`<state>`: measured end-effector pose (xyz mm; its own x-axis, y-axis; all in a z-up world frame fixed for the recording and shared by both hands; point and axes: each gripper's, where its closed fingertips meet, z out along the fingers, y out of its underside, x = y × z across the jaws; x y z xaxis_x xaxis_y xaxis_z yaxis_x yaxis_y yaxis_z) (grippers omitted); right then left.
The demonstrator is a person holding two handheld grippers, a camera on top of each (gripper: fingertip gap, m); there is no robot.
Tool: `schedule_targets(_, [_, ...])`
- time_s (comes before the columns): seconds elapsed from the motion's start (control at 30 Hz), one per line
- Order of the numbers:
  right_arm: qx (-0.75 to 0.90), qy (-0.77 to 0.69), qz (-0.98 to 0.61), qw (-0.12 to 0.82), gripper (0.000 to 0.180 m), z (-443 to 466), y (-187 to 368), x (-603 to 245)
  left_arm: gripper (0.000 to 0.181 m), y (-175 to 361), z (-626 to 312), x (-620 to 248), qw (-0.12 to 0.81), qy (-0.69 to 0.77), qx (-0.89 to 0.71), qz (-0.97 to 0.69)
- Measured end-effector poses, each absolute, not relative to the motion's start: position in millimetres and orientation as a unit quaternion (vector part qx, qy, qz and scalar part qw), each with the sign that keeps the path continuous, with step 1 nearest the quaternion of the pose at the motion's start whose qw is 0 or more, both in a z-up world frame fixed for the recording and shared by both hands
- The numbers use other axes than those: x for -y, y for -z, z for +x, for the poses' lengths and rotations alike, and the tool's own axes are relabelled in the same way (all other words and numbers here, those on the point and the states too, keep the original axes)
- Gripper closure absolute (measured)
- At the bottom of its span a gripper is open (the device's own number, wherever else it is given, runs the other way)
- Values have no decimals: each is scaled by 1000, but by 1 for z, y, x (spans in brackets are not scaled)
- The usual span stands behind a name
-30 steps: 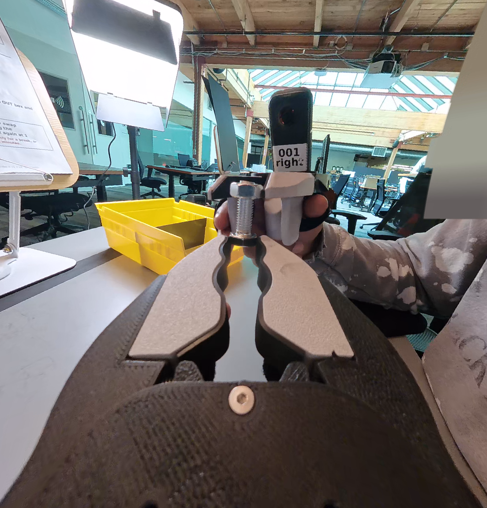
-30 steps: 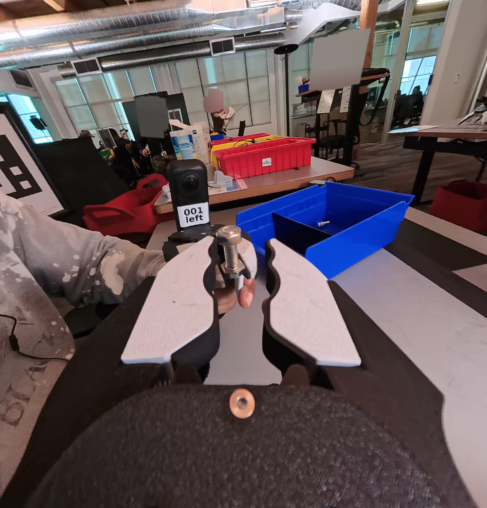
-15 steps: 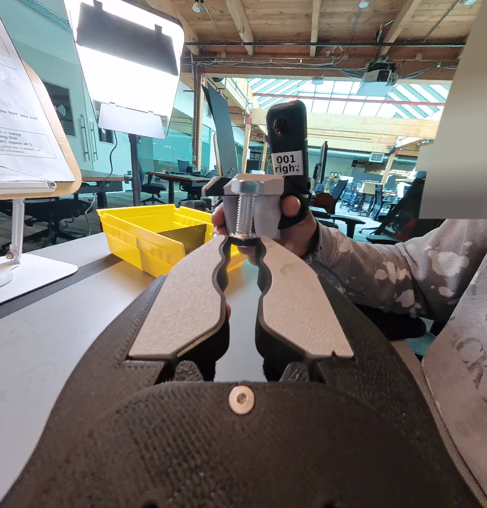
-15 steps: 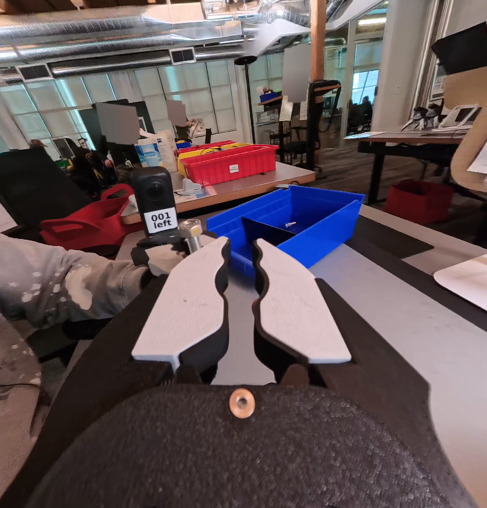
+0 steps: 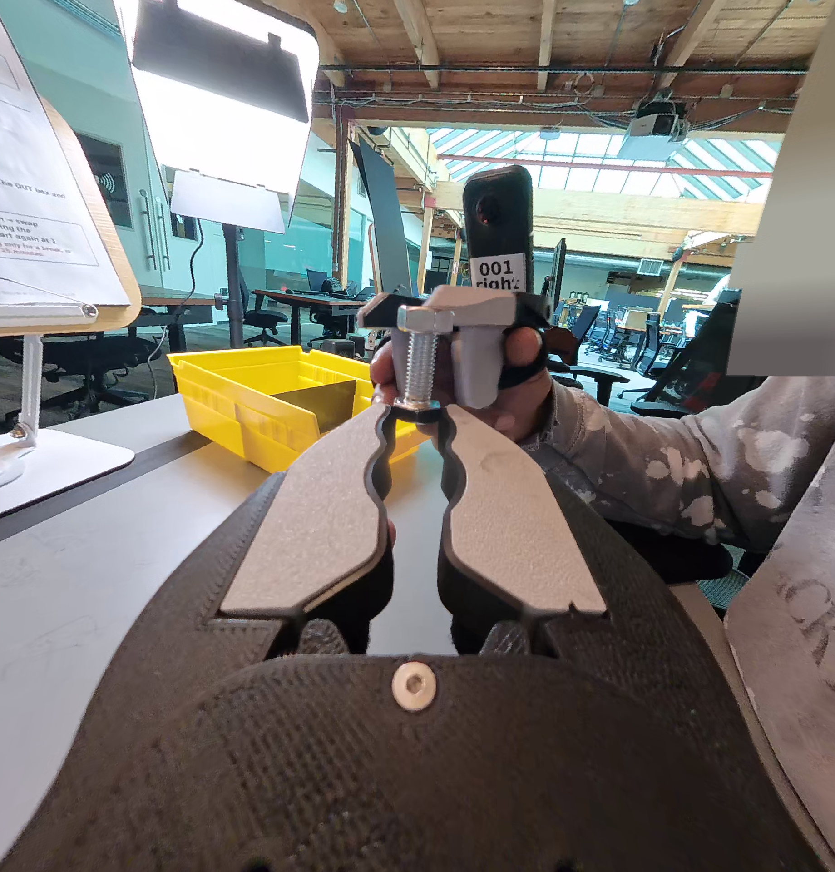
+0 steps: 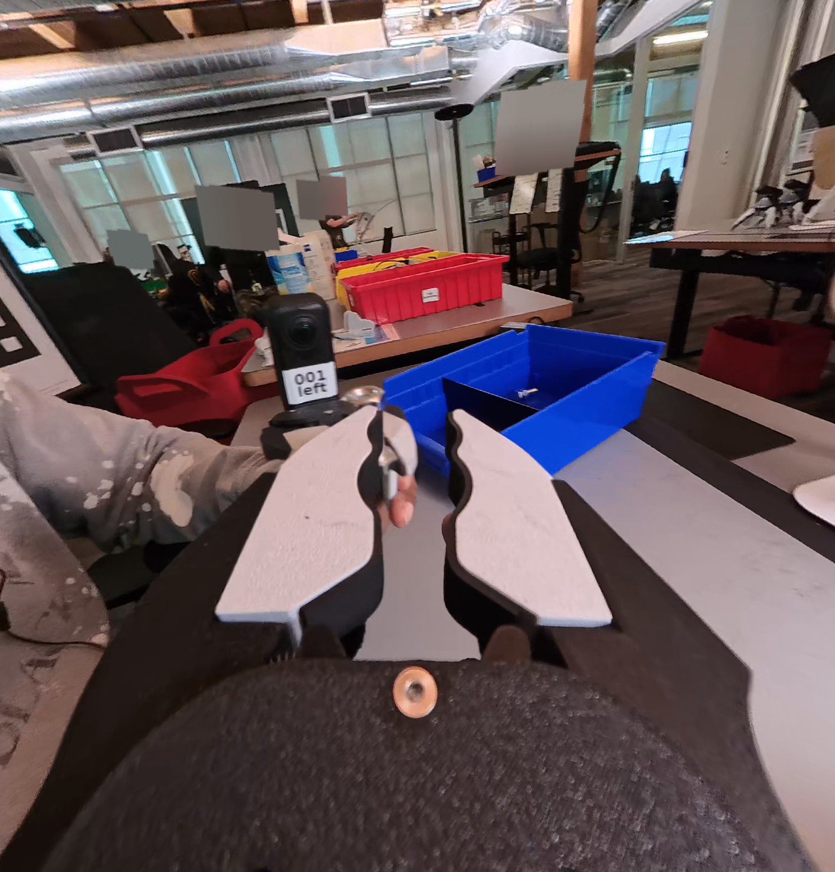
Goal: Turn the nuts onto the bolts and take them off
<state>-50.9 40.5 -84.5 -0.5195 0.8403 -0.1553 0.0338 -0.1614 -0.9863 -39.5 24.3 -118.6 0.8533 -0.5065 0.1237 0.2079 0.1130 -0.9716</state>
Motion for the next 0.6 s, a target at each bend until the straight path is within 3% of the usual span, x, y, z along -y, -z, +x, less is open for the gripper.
schedule_targets(0.2, [588, -656, -369, 295, 147, -53, 87, -25, 163, 121, -37, -25, 732, 239, -124, -626])
schedule_targets(0.27, [570, -646, -396, 317, 164, -56, 87, -42, 163, 118, -40, -23, 738, 250, -120, -615])
schedule_targets(0.6, [586, -660, -371, 289, 148, -52, 86, -22, 163, 120, -36, -24, 735, 240, -126, -621])
